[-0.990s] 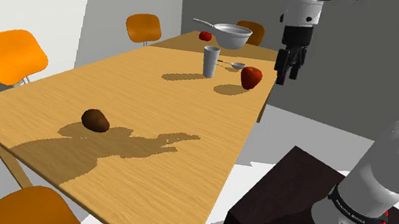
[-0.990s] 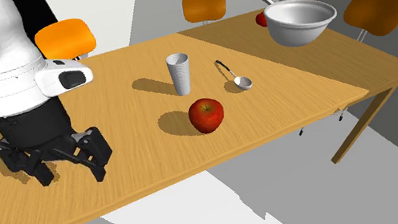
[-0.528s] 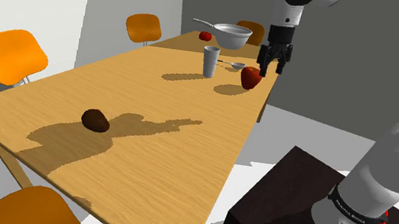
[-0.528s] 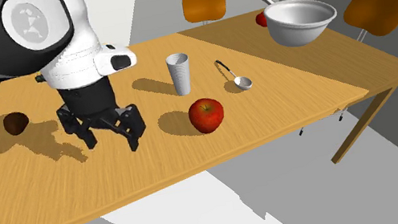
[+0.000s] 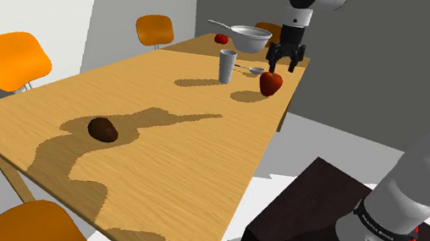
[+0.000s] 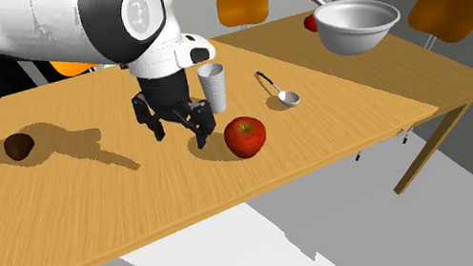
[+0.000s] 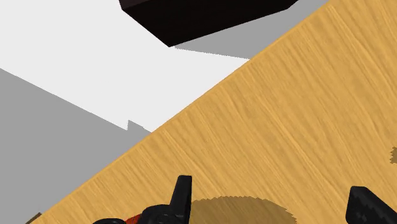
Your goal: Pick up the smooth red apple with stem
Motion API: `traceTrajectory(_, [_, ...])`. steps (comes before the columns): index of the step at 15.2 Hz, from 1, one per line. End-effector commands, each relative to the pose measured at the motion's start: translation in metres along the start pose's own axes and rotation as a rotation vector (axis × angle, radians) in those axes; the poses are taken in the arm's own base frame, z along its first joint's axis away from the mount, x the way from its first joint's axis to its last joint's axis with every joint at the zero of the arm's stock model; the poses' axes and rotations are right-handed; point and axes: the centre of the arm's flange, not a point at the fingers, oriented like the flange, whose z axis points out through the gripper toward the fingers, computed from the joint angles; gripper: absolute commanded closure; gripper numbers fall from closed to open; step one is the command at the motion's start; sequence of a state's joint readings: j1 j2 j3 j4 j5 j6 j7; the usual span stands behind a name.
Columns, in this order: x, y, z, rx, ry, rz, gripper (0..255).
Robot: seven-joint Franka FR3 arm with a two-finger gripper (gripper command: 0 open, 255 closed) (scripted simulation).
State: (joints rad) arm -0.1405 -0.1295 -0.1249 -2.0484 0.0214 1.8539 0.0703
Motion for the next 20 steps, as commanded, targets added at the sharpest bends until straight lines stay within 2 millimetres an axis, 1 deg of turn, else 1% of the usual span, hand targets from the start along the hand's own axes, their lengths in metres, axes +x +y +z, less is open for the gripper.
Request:
traceTrajectory(1, [0.021,0.013,0.001,0.003,0.017,0.047,0])
traceTrajectory(7, [0.080,0.057,0.002,0.013,0.065,0.185,0])
traceTrajectory(11, [0.114,0.089,0.002,0.019,0.096,0.274,0])
traceTrajectory(18, [0.117,0.090,0.039,0.019,0.096,0.274,0])
traceTrajectory(20, [0.117,0.090,0.042,0.019,0.096,0.274,0])
